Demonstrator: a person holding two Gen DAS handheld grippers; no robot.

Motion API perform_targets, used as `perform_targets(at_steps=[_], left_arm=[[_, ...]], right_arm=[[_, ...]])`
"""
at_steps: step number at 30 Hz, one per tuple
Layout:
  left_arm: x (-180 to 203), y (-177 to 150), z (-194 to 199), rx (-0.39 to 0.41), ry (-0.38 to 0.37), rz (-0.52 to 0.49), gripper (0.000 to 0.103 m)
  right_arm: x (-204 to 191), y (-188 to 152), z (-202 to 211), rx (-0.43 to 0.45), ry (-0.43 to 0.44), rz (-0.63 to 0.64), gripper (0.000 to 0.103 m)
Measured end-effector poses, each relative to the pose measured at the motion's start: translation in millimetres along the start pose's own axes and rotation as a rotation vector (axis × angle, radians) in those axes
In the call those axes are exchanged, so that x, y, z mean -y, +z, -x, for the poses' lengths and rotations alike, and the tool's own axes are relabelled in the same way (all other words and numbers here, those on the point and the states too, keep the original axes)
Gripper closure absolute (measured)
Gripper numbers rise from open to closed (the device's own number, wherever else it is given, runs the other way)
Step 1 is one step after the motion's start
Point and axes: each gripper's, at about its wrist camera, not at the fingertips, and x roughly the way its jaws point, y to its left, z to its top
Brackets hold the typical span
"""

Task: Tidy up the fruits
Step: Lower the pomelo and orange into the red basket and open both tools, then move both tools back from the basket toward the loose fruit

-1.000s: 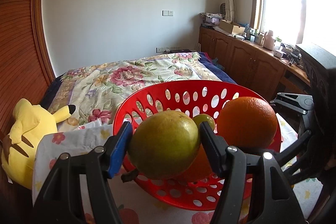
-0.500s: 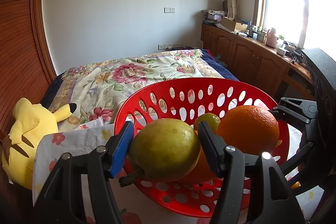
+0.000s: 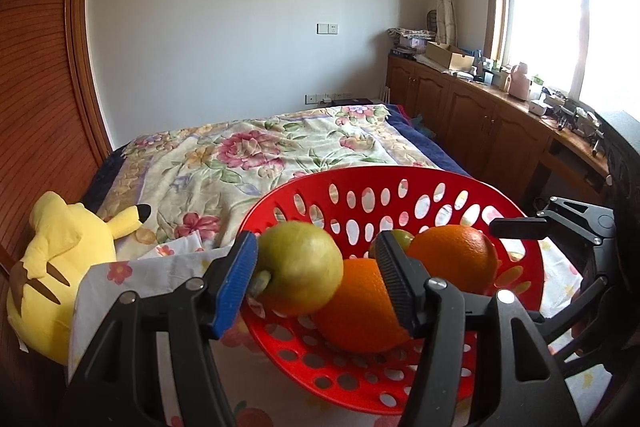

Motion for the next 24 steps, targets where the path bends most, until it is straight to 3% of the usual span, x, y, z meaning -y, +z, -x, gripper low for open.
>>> perform_targets(at_steps=[13, 24], left_arm=[[8.4, -18.5, 39.7, 0.030, 0.000, -0.003, 0.041], [21.2, -57.4, 81.6, 0.033, -0.009, -0.003, 0.040]], right_arm=[[2.1, -17.0, 32.8, 0.073, -0.005, -0.081, 0.016], [-4.0, -50.9, 69.6, 0.111, -0.038, -0.159, 0.015]])
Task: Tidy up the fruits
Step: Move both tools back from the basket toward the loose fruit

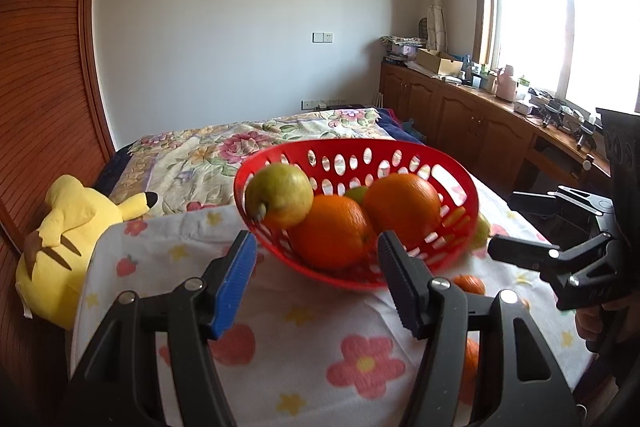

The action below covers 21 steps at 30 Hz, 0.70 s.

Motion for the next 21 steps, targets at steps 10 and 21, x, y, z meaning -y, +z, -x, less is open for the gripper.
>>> perform_targets(at_steps=[10, 21], left_arm=[[17.4, -42.4, 16.1, -0.036, -0.016, -0.017, 0.039], [42.8, -75.3, 21.9, -0.058, -0.039, -0.019, 0.039]], right_arm=[[-1.4, -45.9, 28.5, 0.002, -0.031, -0.046, 0.016], [-23.0, -89.4, 34.3, -0.028, 0.008, -0.052, 0.024]])
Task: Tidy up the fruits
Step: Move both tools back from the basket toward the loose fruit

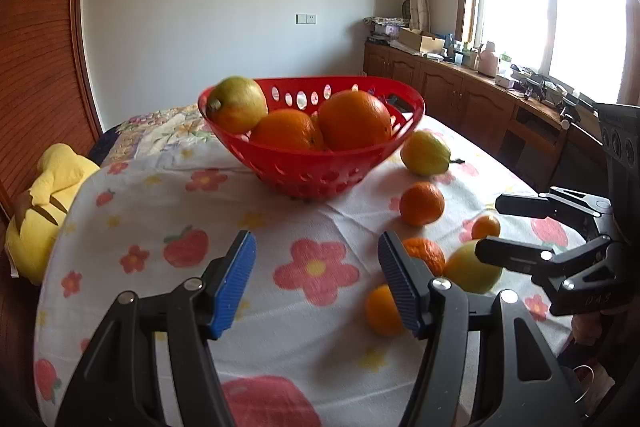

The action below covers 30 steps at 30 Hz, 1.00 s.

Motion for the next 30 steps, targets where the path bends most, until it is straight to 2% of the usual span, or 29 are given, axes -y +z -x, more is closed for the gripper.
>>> perform_targets(at_steps=[6, 17, 20, 22, 23, 30], left_arm=[[8.0, -13.0, -7.9, -0.040, -0.029, -0.004, 0.039], [19.9, -24.7, -15.2, -0.063, -0.055, -0.018, 0.039], [20.9, -26.9, -17.9, -0.071, -0.058, -0.020, 0.039], [22.1, -28.8, -18.8, -0.074, -0.054, -0.027, 0.039], [22.7, -29.5, -18.9, -0.073, -0.055, -0.032, 0.039], [25.3, -32.0, -19.2, -0.073, -0.066, -0.048, 0.039]], right_arm=[[-2.5, -13.3, -4.3, -0.026, 0.005, 0.000, 0.027], [-8.4, -21.3, -12.5, -0.054, -0.012, 0.014, 0.029], [-10.3, -23.3, -14.9, -0.067, -0.010, 0.016, 0.033], [-12.3, -25.4, -15.5, -0.075, -0.009, 0.020, 0.043], [-13.5, -27.0, -16.1, -0.079, -0.009, 0.023, 0.045], [-9.9, -32.4, -14.2, -0.051, 0.003, -0.004, 0.045]])
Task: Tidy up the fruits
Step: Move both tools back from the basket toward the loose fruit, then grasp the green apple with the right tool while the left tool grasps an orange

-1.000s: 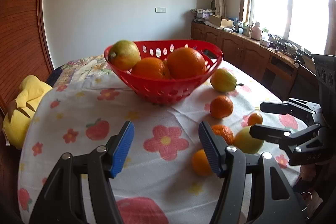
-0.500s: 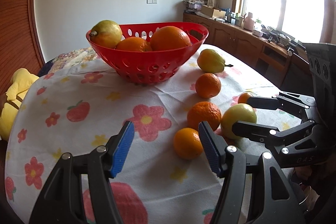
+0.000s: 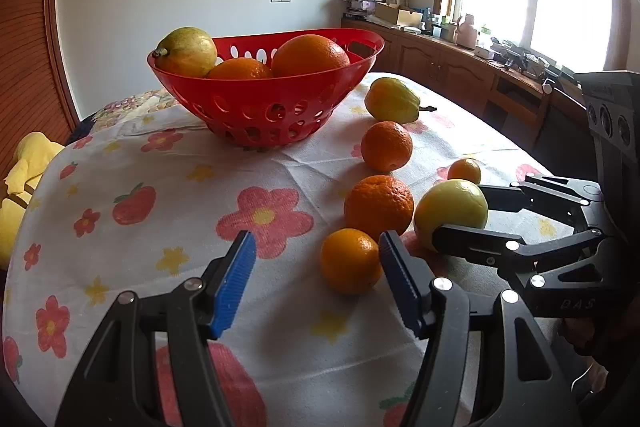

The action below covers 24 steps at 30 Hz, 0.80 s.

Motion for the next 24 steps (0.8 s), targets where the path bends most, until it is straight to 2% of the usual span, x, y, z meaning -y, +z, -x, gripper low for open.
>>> perform_targets(at_steps=[5, 16, 18, 22, 24], left_arm=[[0.5, -0.3, 0.3, 0.003, -0.001, -0.005, 0.038], [9.0, 0.8, 2.9, -0.017, -0.033, -0.010, 0.045], [13.2, 1.2, 2.6, -0.023, -0.032, -0.022, 0.047], [16.3, 2.1, -2.0, -0.039, -0.022, -0.031, 0.059], [15.5, 1.7, -4.2, -0.044, -0.017, -0.030, 0.060]], right_arm=[[2.5, -1.4, 0.3, 0.012, 0.014, -0.017, 0.045], [2.1, -1.6, 0.1, 0.015, 0.012, -0.006, 0.045], [-0.1, -1.5, -0.6, 0.013, 0.007, 0.004, 0.045], [-3.4, -1.5, -1.7, 0.012, -0.004, 0.018, 0.045], [-3.9, -1.5, -2.0, 0.014, -0.006, 0.022, 0.045]])
